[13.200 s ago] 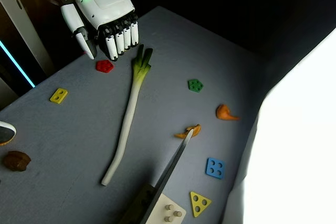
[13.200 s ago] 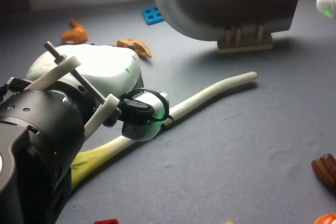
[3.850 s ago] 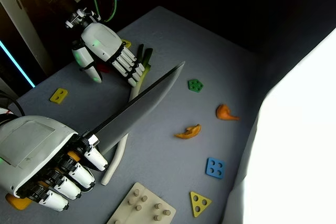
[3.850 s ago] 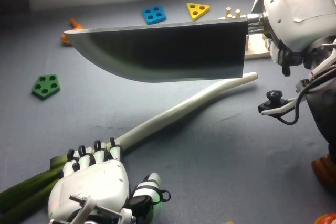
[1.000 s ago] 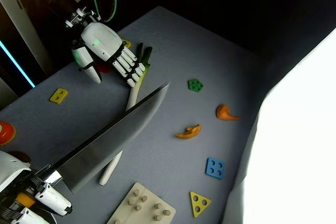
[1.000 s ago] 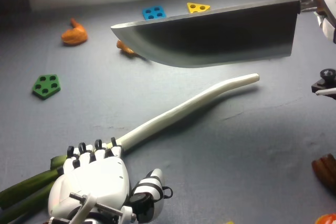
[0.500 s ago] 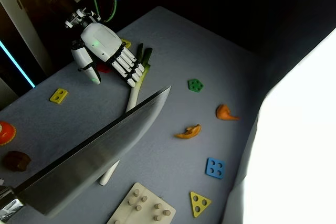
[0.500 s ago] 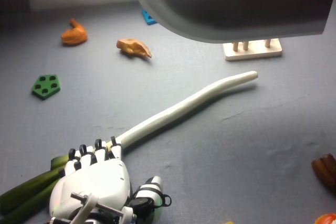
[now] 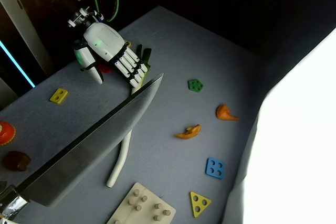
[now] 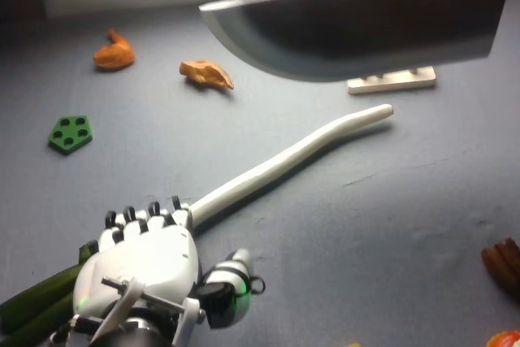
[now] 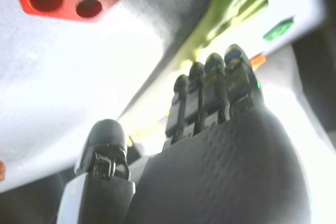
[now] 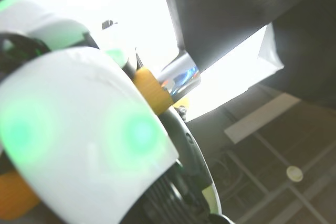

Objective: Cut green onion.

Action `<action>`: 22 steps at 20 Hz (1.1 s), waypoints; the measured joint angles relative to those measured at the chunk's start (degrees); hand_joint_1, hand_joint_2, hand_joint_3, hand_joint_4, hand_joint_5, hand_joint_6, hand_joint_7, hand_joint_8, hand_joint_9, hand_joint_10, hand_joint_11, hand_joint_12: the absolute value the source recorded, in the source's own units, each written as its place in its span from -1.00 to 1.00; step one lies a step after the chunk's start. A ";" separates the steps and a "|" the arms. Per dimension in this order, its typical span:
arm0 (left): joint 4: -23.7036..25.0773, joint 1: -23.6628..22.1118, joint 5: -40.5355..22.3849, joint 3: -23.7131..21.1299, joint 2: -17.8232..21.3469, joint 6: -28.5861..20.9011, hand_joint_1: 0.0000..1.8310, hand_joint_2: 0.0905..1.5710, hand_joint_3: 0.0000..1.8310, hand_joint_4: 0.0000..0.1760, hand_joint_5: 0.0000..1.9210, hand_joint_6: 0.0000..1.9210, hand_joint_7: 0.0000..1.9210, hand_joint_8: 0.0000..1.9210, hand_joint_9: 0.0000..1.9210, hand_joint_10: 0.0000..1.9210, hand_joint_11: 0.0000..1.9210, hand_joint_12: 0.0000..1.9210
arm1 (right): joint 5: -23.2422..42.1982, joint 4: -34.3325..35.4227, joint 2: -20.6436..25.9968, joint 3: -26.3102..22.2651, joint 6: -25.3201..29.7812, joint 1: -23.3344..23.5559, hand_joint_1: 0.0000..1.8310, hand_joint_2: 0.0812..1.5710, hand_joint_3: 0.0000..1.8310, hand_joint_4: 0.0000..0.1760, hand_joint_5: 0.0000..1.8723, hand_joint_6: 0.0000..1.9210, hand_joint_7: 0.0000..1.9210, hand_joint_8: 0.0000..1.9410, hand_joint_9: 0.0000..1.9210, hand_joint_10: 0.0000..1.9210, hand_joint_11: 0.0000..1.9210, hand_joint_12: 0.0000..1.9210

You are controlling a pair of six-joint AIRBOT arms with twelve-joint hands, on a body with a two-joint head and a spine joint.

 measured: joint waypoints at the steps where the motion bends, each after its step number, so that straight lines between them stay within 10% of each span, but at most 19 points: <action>1: 0.24 -0.37 -0.13 -0.37 0.50 0.02 -0.86 0.75 -1.00 -1.00 -1.00 -1.00 -0.99 -1.00 -1.00 -1.00 -1.00 -1.00 | 0.55 -0.96 -0.37 1.05 1.38 0.00 0.70 0.16 -0.42 1.00 0.56 1.00 0.63 1.00 0.69 1.00 0.80 1.00; 11: 5.09 -4.04 -3.17 -1.64 4.72 0.20 -0.94 0.75 -1.00 -1.00 -1.00 -1.00 -0.98 -1.00 -1.00 -1.00 -1.00 -1.00 | 1.14 -1.77 -6.80 13.31 7.21 -0.63 0.70 0.16 -0.42 1.00 0.52 1.00 0.62 1.00 0.68 1.00 0.78 1.00; 22: 17.07 -5.60 -20.31 -1.31 14.69 1.55 -0.74 0.71 -1.00 -1.00 -1.00 -1.00 -1.00 -1.00 -1.00 -1.00 -1.00 -1.00 | -0.61 -6.01 -15.19 28.13 15.72 -1.70 0.69 0.16 -0.43 1.00 0.58 1.00 0.62 1.00 0.68 1.00 0.79 1.00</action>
